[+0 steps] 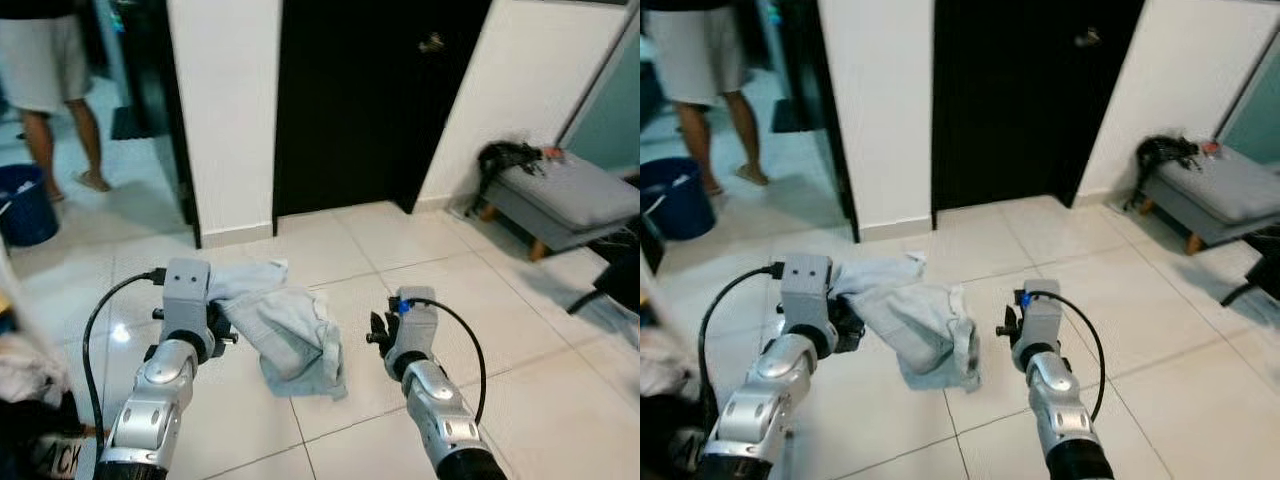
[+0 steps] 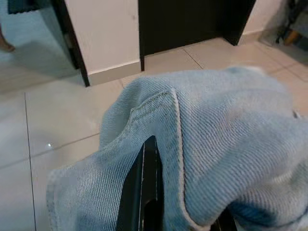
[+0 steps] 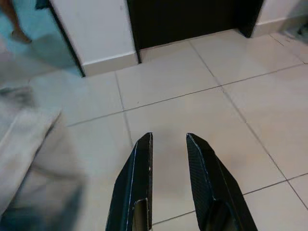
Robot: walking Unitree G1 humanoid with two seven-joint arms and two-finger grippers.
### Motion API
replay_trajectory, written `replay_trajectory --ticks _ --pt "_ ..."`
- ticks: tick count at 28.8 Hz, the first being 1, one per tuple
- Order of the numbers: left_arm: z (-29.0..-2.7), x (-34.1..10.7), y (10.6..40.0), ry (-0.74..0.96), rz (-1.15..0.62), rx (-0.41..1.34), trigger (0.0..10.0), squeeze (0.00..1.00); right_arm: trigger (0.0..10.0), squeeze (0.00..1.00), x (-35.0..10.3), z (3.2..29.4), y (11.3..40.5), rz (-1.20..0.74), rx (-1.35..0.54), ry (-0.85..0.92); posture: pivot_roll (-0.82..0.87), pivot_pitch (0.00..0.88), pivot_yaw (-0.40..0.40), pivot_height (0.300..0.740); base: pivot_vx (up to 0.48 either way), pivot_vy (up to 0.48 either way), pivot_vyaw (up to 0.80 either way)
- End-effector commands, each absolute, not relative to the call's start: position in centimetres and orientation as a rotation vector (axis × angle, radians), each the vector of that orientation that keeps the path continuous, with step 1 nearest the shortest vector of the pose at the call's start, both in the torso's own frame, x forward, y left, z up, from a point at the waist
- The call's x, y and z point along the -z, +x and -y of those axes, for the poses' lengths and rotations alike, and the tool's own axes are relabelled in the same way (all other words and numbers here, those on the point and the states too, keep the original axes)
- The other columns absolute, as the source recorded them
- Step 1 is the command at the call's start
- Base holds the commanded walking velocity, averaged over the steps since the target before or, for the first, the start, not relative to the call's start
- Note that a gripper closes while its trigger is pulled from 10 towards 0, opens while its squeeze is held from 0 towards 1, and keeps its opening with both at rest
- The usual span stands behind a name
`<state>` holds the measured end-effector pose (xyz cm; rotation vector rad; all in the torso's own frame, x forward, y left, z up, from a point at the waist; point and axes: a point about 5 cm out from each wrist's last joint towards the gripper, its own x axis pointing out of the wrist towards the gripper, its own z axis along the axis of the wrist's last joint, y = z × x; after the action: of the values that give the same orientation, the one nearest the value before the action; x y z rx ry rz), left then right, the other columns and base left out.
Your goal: Hang hanger
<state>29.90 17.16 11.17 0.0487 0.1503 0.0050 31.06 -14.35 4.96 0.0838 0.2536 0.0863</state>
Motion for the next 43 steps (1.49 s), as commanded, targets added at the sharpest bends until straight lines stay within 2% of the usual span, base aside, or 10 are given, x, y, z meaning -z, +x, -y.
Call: replay_trajectory --ticks 1,4,27,43 --pt "-16.8 -11.6 30.2 0.046 -0.129 0.0 10.0 0.0 10.0 0.0 -4.9 15.0 31.1 -0.249 -0.063 0.089 0.08 0.0 -0.018 0.74 0.341 0.0 -0.8" --pt "-16.7 -11.6 30.4 0.045 -0.129 -0.002 10.0 0.0 10.0 0.0 -5.1 15.1 31.3 -0.244 -0.06 0.087 0.08 0.0 -0.018 0.74 0.336 0.0 -0.8" --pt "-16.9 -10.9 30.6 0.024 -0.141 -0.034 10.0 0.0 10.0 0.0 -5.2 15.1 31.8 -0.238 -0.06 0.067 0.07 0.0 -0.027 0.74 0.337 0.0 0.0" --pt "-16.6 -10.8 30.8 0.02 -0.135 -0.021 10.0 0.0 10.0 0.0 -5.2 15.3 32.0 -0.238 -0.058 0.066 0.06 0.0 -0.015 0.74 0.337 0.0 -0.76"
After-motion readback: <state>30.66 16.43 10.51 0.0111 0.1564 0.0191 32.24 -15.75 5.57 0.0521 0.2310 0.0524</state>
